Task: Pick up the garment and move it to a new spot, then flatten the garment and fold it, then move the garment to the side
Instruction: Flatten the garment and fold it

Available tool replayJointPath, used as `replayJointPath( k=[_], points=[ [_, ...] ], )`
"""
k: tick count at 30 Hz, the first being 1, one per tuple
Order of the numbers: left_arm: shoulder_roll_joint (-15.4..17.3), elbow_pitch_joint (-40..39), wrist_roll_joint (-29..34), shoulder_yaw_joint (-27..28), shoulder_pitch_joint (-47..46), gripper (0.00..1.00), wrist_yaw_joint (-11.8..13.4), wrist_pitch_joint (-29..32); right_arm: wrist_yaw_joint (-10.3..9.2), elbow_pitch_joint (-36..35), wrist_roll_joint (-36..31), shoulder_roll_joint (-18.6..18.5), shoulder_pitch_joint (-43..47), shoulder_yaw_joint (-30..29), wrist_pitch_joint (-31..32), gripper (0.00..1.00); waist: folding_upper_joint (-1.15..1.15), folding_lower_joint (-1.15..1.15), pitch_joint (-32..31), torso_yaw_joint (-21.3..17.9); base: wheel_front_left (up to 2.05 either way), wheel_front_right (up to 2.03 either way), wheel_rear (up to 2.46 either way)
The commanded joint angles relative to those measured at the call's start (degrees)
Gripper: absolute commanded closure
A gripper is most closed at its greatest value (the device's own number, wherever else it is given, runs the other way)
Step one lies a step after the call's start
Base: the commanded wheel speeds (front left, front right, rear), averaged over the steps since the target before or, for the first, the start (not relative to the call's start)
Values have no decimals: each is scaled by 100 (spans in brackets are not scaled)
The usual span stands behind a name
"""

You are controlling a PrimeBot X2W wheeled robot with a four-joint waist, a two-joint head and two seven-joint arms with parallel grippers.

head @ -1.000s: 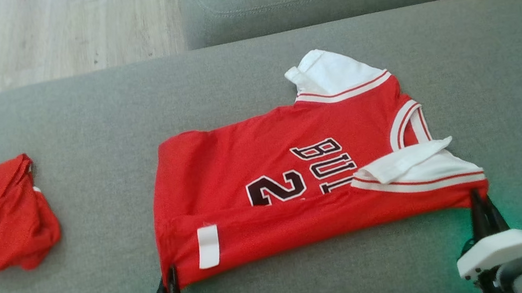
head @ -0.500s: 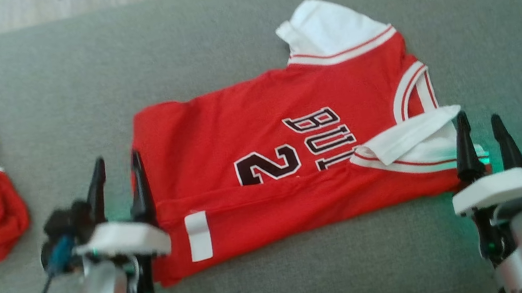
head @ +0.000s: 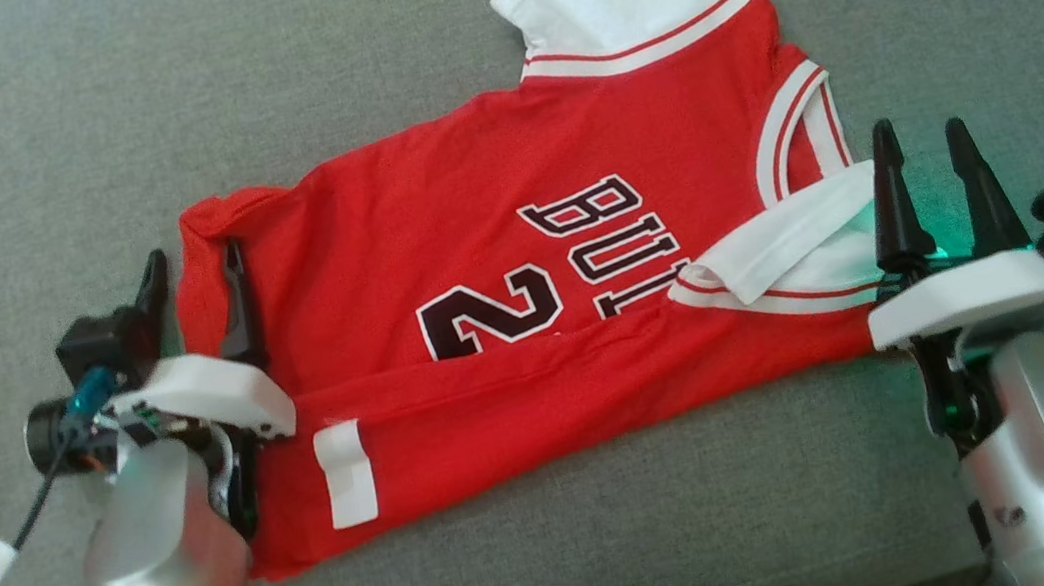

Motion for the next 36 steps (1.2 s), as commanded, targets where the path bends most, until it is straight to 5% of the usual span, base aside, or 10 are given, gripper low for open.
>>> replayJointPath(
  k=[1, 8, 9, 10, 11, 26, 36],
  points=[
    [223, -44, 38, 100, -166, 0, 30, -29, 1, -215, -59, -24, -178, 158, -37, 0, 0, 0, 42, -5, 0, 0, 0],
    [76, 229, 167, -122, -420, 0, 6, -29, 1, -169, -211, -105, -655, 385, -37, 0, 0, 0, 169, 71, 0, 0, 0],
    [54, 335, 188, -178, -440, 22, 0, -29, 1, -117, -215, -136, -771, 439, -37, 0, 0, 0, 174, 85, 0, 0, 0],
    [29, 440, 189, -226, -471, 70, -6, -29, 1, -63, -214, -171, -904, 493, -21, 0, 0, 0, 187, 103, 0, 0, 0],
    [3, 521, 155, -242, -508, 100, -12, -29, 1, -20, -233, -220, -1056, 559, 1, 0, 0, 0, 198, 124, 0, 0, 0],
    [-210, -774, 313, -377, -337, 100, 249, -29, 1, 1555, -31, -1124, -3403, 1713, 2055, 0, 0, 0, 400, 1294, 0, 0, 0],
    [-243, -1183, -547, -1429, -408, 100, 249, -29, 1, 2615, -124, -1693, -4224, 2220, 2993, 0, 0, 0, 704, 2040, 0, 0, 0]
  ],
)
